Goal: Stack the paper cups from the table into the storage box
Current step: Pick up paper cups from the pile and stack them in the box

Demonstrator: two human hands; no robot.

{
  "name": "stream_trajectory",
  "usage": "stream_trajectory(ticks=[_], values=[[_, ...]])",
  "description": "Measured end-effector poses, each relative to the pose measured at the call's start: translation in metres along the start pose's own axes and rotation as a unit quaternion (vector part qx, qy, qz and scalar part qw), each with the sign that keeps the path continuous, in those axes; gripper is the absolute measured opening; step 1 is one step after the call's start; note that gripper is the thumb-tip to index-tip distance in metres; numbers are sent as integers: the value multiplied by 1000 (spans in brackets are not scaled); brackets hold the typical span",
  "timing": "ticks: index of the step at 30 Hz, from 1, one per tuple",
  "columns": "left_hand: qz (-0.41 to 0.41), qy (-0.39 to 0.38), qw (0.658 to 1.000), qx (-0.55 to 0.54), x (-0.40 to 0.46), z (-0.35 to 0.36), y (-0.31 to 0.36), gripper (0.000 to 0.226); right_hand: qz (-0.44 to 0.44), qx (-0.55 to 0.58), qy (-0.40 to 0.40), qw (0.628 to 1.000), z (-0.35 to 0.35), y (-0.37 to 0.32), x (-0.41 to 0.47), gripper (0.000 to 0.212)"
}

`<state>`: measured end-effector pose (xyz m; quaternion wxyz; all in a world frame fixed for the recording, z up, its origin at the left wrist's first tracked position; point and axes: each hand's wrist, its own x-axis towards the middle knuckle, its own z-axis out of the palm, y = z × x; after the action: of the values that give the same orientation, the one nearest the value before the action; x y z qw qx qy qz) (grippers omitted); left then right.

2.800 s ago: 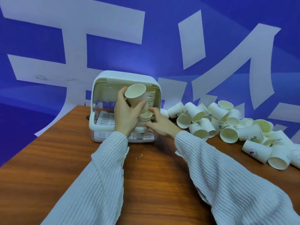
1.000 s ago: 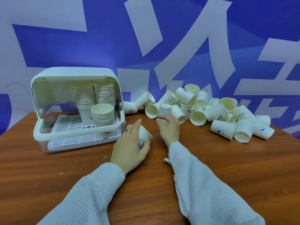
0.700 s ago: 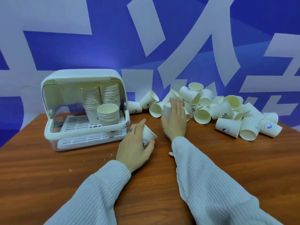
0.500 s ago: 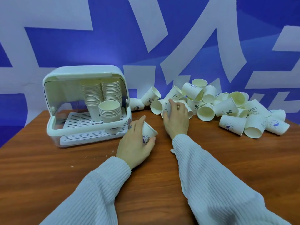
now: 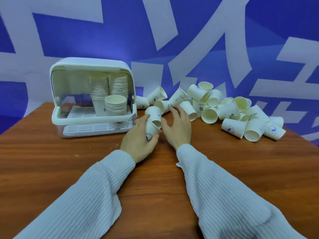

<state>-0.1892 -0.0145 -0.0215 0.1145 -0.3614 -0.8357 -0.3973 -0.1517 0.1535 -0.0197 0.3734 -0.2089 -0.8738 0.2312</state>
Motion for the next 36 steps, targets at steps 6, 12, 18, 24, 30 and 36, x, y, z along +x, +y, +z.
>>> stream_trajectory(ticks=[6, 12, 18, 24, 30, 36], values=[[-51, 109, 989, -82, -6, -21, -1, 68, -18, 69, -187, 980, 23, -20, 19, 45], [-93, 136, 977, -138, -4, -29, 1, 69, 54, 101, -99, 988, 26, -27, 16, 46], [-88, 179, 955, -219, 2, -44, 5, 69, 63, 107, -362, 924, -4, -28, 15, 87], [-104, 277, 913, -279, 23, -82, -6, 70, 9, 144, -148, 978, -22, -59, 30, 76], [-105, 369, 878, -286, 41, -123, -25, 64, 24, 314, -96, 944, 10, -120, 53, 64], [-121, 395, 882, -228, 44, -131, -44, 63, 9, 384, -116, 916, 47, -147, 70, 62]])
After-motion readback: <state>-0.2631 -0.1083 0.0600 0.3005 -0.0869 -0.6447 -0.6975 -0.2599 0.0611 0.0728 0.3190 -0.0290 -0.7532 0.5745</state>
